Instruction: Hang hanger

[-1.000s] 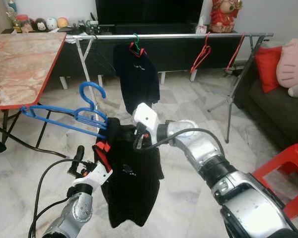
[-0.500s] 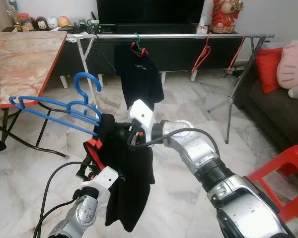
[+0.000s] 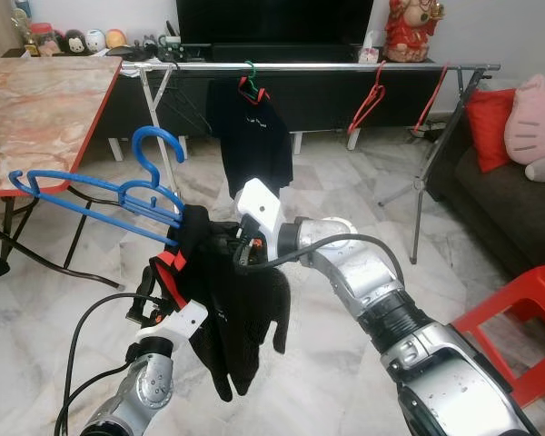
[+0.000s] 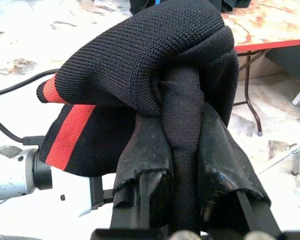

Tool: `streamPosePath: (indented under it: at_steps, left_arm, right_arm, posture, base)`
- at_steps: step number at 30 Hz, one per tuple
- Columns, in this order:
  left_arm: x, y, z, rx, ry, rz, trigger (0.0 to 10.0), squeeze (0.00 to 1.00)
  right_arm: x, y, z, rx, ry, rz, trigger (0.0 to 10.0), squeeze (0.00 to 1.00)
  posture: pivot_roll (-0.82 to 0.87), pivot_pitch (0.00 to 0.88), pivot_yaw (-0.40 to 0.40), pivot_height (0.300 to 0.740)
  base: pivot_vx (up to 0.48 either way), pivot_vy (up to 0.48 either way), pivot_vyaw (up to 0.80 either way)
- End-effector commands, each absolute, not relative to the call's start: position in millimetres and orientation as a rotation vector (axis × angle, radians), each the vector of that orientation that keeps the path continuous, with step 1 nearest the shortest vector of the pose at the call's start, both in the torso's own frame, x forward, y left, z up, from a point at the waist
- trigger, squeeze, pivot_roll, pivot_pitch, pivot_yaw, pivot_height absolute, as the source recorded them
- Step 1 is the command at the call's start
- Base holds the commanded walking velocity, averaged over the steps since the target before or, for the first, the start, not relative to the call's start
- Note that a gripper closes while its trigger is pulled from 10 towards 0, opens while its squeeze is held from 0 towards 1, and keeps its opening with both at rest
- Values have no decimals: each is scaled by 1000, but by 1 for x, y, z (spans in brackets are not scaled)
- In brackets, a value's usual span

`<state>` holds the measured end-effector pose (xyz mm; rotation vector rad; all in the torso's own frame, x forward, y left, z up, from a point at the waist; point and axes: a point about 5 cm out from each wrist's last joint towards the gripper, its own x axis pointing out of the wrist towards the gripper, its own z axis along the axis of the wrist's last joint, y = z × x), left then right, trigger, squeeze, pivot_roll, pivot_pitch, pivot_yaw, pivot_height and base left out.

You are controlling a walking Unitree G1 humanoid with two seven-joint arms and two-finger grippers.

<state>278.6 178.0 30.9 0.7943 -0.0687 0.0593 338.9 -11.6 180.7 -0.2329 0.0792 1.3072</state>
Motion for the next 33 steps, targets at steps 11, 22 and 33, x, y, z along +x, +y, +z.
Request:
streamPosePath:
  at_steps: [11,22,33]
  left_arm:
    - [279,174,34,760,-102,66,0,0]
    - [277,166,29,722,-78,-25,0,0]
    - [273,160,22,689,-40,-104,0,0]
  right_arm:
    - [335,-13,180,-247,75,1325,0,0]
    - [341,-18,181,-252,82,1293,0,0]
    - [342,-19,180,-253,85,1286,0,0]
  posture:
    - [-112,0,-79,740]
    - [-108,0,-80,740]
    - [-106,0,-80,740]
  base:
    - [0,0,0]
    - [0,0,0]
    - [0,0,0]
